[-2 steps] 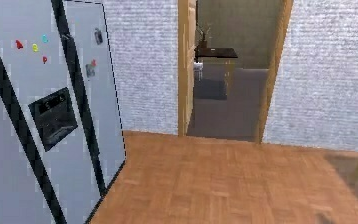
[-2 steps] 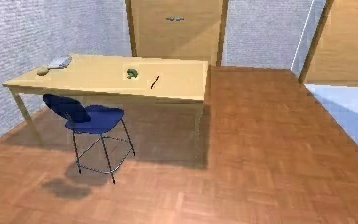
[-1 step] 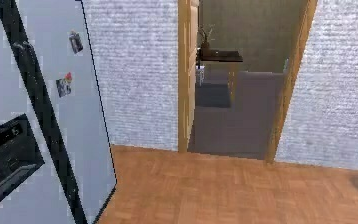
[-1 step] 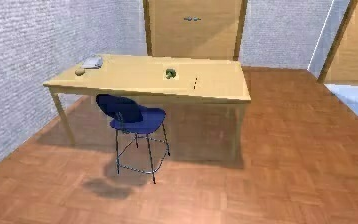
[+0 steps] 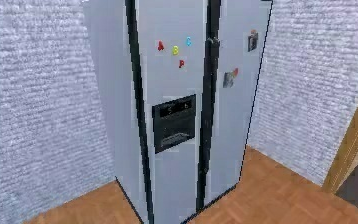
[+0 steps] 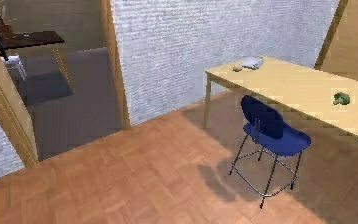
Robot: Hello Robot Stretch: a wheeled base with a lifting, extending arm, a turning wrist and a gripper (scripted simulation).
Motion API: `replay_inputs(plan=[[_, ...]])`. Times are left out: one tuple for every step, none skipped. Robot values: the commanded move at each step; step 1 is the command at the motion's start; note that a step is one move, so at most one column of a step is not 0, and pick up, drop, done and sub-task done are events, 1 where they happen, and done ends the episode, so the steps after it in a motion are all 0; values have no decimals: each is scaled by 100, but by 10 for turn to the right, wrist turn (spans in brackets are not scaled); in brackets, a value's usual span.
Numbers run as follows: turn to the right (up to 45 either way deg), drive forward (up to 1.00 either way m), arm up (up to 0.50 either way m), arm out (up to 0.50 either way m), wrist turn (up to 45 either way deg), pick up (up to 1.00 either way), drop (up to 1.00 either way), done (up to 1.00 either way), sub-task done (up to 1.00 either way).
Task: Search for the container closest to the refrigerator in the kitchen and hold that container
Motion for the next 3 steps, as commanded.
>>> replay_inputs(plan=[[-450,0,0,0,0,0,0,0,0],[-180,0,0,0,0,0,0,0,0],[0,65,0,0,0,0,0,0,0]])
